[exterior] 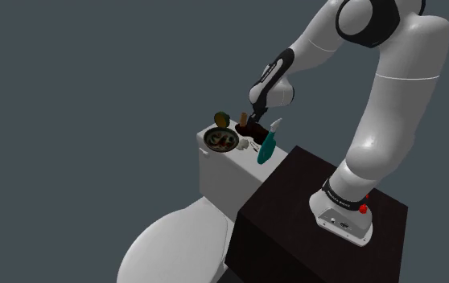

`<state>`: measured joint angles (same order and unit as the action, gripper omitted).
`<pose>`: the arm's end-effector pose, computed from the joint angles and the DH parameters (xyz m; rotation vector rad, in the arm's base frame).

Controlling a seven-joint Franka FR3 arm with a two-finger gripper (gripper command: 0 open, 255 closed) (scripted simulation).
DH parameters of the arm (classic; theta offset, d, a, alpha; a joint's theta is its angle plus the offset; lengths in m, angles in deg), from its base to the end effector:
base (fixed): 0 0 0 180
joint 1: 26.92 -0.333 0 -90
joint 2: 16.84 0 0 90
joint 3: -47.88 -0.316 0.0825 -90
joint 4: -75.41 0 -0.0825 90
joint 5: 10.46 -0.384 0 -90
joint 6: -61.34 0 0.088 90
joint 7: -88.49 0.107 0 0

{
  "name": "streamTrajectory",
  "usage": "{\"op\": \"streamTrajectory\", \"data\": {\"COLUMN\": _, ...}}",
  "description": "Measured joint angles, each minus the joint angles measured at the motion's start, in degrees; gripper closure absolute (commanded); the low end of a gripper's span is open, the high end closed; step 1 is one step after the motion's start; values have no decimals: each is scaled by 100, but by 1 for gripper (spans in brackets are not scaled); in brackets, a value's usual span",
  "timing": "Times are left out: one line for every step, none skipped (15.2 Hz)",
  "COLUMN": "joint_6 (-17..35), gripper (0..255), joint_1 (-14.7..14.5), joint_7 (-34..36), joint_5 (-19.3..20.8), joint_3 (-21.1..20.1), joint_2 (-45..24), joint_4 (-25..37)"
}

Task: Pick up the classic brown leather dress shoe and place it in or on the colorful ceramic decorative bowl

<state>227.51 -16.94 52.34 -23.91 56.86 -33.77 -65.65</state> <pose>0.4605 -0.1761 0.1946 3.0858 0.1332 0.2259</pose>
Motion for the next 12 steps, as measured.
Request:
{"op": "streamTrajectory", "data": {"joint_6": -73, "gripper": 255, "joint_1": -32, "joint_7": 37, "joint_5": 52, "joint_3": 47, "joint_2": 79, "joint_4": -6}}
{"op": "streamTrajectory", "data": {"joint_6": -141, "gripper": 255, "joint_1": -64, "joint_7": 78, "joint_5": 106, "joint_3": 92, "joint_2": 165, "joint_4": -24}}
{"op": "streamTrajectory", "data": {"joint_6": -212, "gripper": 255, "joint_1": -88, "joint_7": 112, "joint_5": 158, "joint_3": 134, "joint_2": 241, "joint_4": -29}}
{"op": "streamTrajectory", "data": {"joint_6": -285, "gripper": 255, "joint_1": -130, "joint_7": 175, "joint_5": 220, "joint_3": 176, "joint_2": 317, "joint_4": -30}}
{"op": "streamTrajectory", "data": {"joint_6": -374, "gripper": 255, "joint_1": -161, "joint_7": 226, "joint_5": 290, "joint_3": 223, "joint_2": 411, "joint_4": -33}}
{"op": "streamTrajectory", "data": {"joint_6": -451, "gripper": 255, "joint_1": -187, "joint_7": 274, "joint_5": 358, "joint_3": 266, "joint_2": 516, "joint_4": -58}}
{"op": "streamTrajectory", "data": {"joint_6": -516, "gripper": 255, "joint_1": -203, "joint_7": 308, "joint_5": 411, "joint_3": 298, "joint_2": 593, "joint_4": -69}}
{"op": "streamTrajectory", "data": {"joint_6": -574, "gripper": 255, "joint_1": -231, "joint_7": 364, "joint_5": 469, "joint_3": 324, "joint_2": 667, "joint_4": -82}}
{"op": "streamTrajectory", "data": {"joint_6": -661, "gripper": 255, "joint_1": -240, "joint_7": 394, "joint_5": 525, "joint_3": 355, "joint_2": 748, "joint_4": -74}}
{"op": "streamTrajectory", "data": {"joint_6": -737, "gripper": 255, "joint_1": -264, "joint_7": 456, "joint_5": 597, "joint_3": 384, "joint_2": 845, "joint_4": -91}}
{"op": "streamTrajectory", "data": {"joint_6": -821, "gripper": 255, "joint_1": -284, "joint_7": 512, "joint_5": 662, "joint_3": 406, "joint_2": 926, "joint_4": -84}}
{"op": "streamTrajectory", "data": {"joint_6": -898, "gripper": 255, "joint_1": -295, "joint_7": 553, "joint_5": 709, "joint_3": 421, "joint_2": 981, "joint_4": -60}}
